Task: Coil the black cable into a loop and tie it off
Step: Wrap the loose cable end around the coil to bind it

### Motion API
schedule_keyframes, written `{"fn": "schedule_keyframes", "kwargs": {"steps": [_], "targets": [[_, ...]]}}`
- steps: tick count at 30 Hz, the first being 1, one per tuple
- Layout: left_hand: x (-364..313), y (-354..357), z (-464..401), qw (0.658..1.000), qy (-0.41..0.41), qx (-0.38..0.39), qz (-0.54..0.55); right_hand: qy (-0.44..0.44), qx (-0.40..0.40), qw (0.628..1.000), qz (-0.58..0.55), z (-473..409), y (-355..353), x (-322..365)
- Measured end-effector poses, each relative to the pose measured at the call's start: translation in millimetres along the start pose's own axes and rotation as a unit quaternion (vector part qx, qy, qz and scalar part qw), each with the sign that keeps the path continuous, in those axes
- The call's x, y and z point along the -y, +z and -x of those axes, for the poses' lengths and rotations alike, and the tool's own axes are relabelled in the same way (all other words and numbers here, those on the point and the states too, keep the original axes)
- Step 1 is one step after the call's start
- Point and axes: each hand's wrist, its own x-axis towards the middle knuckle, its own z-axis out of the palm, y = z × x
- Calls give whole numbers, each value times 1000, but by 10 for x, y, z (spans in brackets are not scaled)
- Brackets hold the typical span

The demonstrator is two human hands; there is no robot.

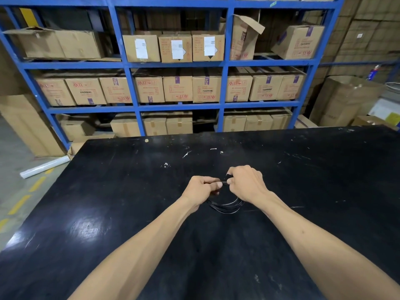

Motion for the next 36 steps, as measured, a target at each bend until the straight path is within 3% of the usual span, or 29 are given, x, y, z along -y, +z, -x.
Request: {"fn": "schedule_keyframes", "kwargs": {"steps": [4,10,11,13,16,18,20,22,24,26,30,32,34,35,36], "targets": [[-56,-71,32,997,-22,19,66,38,-15,993,-106,-56,-14,-120],[-335,-248,-88,955,-160,-61,242,-115,-56,927,-353,58,-129,-212],[-375,-295,-100,947,-175,-62,261,-151,-52,930,-332,97,-157,-249],[-435,-377,-120,938,-198,-55,278,-243,-40,951,-185,157,-190,-301],[-510,-427,-138,939,-221,-14,264,-346,-75,933,61,158,-147,-308],[-547,-417,-149,941,-223,-1,253,-352,-82,929,77,123,-106,-293],[-561,-391,-149,957,-208,-7,200,-303,-30,952,-13,102,-117,-246],[-531,-374,-135,985,-154,-28,73,-191,58,971,-135,85,-123,-199],[-492,-382,-129,998,-50,-41,-26,-113,80,963,-229,28,-136,-197],[-476,-407,-95,1000,14,-4,-18,-45,90,948,-303,-34,-171,-192],[-463,-425,-69,998,9,67,18,73,172,857,-481,-90,-236,-164],[-460,-391,-72,994,-33,48,88,102,195,806,-550,-72,-249,-148],[-469,-360,-72,988,-76,18,134,137,209,731,-635,-48,-246,-164],[-466,-353,-78,985,-91,11,147,142,210,709,-658,-42,-234,-183],[-457,-346,-81,983,-99,8,155,135,203,712,-659,-35,-215,-197]]}}
